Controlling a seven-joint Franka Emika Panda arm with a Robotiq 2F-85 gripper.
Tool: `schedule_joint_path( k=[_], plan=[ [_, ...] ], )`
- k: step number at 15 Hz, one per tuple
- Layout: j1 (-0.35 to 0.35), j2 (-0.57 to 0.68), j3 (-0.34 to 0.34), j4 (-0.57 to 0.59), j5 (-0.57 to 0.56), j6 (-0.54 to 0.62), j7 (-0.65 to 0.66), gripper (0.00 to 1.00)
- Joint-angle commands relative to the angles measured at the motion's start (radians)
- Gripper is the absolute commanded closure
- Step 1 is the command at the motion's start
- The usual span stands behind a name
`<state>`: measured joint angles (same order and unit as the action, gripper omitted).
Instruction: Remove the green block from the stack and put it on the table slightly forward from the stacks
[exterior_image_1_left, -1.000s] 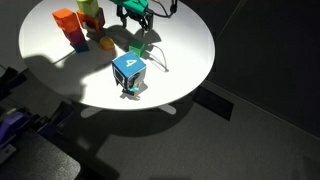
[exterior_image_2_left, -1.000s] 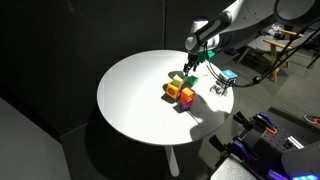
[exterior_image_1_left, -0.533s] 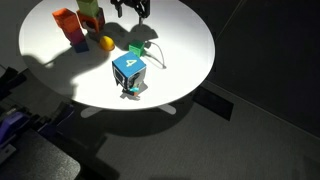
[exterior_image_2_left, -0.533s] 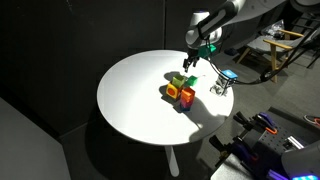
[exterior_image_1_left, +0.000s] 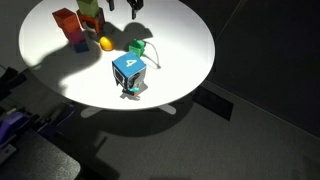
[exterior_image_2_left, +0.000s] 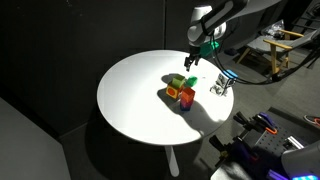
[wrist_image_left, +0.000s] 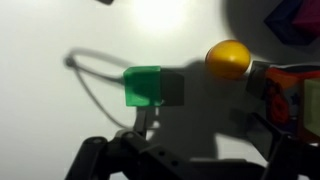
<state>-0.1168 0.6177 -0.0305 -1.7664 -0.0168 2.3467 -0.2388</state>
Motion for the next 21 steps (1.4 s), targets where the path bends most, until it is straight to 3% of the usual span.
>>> schedule_joint_path(
  k=[1,8,17,21],
  plan=[
    [0.025,-0.092,-0.015,-0.096,-0.040,-0.029,0.042,0.00],
    [0.051,-0.195,0.002,-0.219,-0.055,-0.106,0.027,0.00],
    [0.093,-0.310,-0.001,-0.387,-0.087,0.064,0.096,0.00],
    [0.084,-0.282,0.008,-0.363,-0.068,0.056,0.064,0.00]
  ],
)
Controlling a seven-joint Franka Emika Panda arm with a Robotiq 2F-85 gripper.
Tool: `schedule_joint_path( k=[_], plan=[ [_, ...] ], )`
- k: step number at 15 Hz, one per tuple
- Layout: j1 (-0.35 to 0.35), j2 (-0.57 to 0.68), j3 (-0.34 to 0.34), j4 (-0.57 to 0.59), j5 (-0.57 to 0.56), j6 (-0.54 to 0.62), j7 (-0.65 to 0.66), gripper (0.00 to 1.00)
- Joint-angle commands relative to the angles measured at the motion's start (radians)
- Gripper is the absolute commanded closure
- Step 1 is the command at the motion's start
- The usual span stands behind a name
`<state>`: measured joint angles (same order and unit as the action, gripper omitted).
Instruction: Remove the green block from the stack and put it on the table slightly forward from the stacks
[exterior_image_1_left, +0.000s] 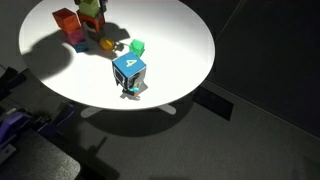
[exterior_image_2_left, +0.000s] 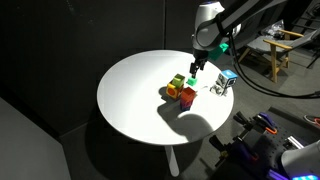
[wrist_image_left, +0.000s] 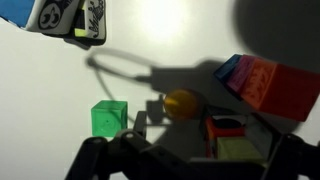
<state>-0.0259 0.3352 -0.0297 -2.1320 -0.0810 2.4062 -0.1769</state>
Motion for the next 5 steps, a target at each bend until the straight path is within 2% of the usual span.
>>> schedule_joint_path(
  k=[1,5],
  plan=[
    [-0.007,-0.003,0.007,-0.001,-0.003,-0.002,0.002,0.00],
    [-0.007,-0.004,0.007,-0.004,-0.003,-0.001,0.002,0.00]
  ],
)
